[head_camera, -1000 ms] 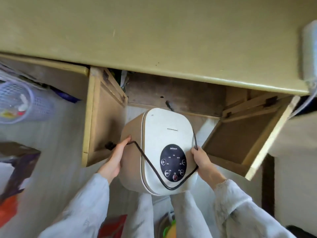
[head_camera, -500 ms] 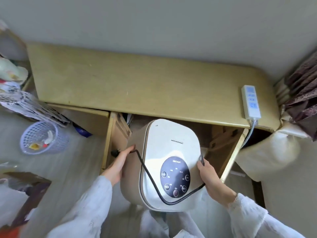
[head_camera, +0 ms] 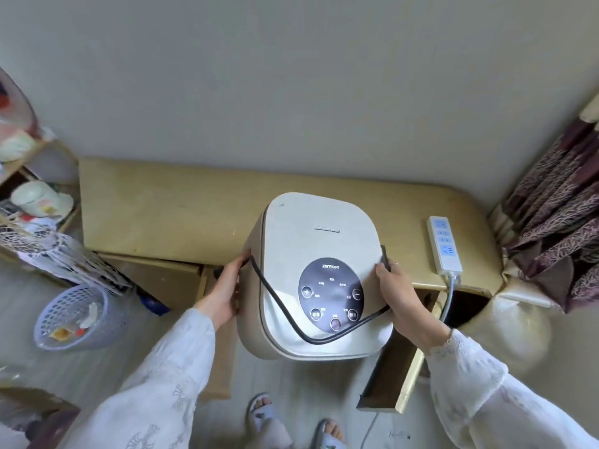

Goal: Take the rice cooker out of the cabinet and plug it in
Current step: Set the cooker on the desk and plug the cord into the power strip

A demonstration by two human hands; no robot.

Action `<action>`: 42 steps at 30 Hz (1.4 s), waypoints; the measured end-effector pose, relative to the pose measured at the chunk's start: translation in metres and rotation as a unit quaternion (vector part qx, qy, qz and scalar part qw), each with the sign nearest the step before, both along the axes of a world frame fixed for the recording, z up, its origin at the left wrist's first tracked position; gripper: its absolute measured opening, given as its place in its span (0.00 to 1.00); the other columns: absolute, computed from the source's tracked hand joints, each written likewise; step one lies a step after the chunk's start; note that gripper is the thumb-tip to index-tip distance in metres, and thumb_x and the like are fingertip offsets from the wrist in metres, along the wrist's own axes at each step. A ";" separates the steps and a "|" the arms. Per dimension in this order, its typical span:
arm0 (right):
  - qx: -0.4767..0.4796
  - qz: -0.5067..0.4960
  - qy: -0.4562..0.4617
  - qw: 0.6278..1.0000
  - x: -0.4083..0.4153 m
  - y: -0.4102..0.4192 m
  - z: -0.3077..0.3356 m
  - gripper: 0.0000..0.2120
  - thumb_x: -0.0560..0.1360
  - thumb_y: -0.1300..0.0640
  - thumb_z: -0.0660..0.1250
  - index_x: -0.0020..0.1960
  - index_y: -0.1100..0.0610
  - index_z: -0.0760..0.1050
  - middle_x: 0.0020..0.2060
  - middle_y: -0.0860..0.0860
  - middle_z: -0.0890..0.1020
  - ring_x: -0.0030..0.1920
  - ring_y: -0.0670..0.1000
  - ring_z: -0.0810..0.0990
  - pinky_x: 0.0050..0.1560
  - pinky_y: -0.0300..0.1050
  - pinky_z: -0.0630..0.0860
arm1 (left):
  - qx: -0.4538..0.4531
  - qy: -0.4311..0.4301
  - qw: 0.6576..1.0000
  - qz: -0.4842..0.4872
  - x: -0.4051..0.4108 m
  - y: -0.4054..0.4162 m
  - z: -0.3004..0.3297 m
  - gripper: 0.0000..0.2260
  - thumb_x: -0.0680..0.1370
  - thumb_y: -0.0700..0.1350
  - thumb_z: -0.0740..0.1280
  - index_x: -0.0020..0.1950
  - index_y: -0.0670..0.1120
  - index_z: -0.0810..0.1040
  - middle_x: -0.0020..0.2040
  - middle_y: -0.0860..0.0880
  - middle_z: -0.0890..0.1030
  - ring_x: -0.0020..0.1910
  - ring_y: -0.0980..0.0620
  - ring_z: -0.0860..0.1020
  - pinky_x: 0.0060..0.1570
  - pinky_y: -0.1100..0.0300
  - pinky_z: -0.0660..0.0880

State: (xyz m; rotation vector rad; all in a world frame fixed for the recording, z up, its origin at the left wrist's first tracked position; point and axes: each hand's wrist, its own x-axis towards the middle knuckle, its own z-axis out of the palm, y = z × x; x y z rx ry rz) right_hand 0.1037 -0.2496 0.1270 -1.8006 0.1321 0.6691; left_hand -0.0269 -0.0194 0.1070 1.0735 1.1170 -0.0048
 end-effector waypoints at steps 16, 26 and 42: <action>-0.040 -0.085 -0.028 0.995 0.150 0.143 -0.022 0.16 0.80 0.57 0.54 0.66 0.57 0.69 0.51 0.51 0.78 0.48 0.51 0.75 0.46 0.44 0.72 | -0.052 -0.021 0.998 -0.029 0.184 0.138 -0.035 0.22 0.72 0.65 0.60 0.47 0.48 0.79 0.42 0.44 0.81 0.26 0.52 0.73 0.56 0.42 0.71; -0.093 -0.084 0.006 0.992 0.209 0.150 -0.054 0.18 0.81 0.56 0.53 0.70 0.56 0.67 0.65 0.53 0.75 0.63 0.56 0.74 0.67 0.56 0.70 | -0.110 0.005 0.993 -0.036 0.256 0.145 -0.087 0.20 0.74 0.62 0.60 0.32 0.50 0.80 0.21 0.53 0.79 0.17 0.55 0.75 0.17 0.70 0.68; -0.065 -0.015 0.012 0.998 0.251 0.170 -0.052 0.20 0.80 0.50 0.50 0.70 0.51 0.65 0.66 0.55 0.71 0.65 0.59 0.72 0.66 0.60 0.69 | -0.112 0.005 0.993 -0.036 0.298 0.162 -0.068 0.20 0.77 0.56 0.57 0.34 0.46 0.78 0.27 0.49 0.82 0.25 0.50 0.80 0.28 0.63 0.75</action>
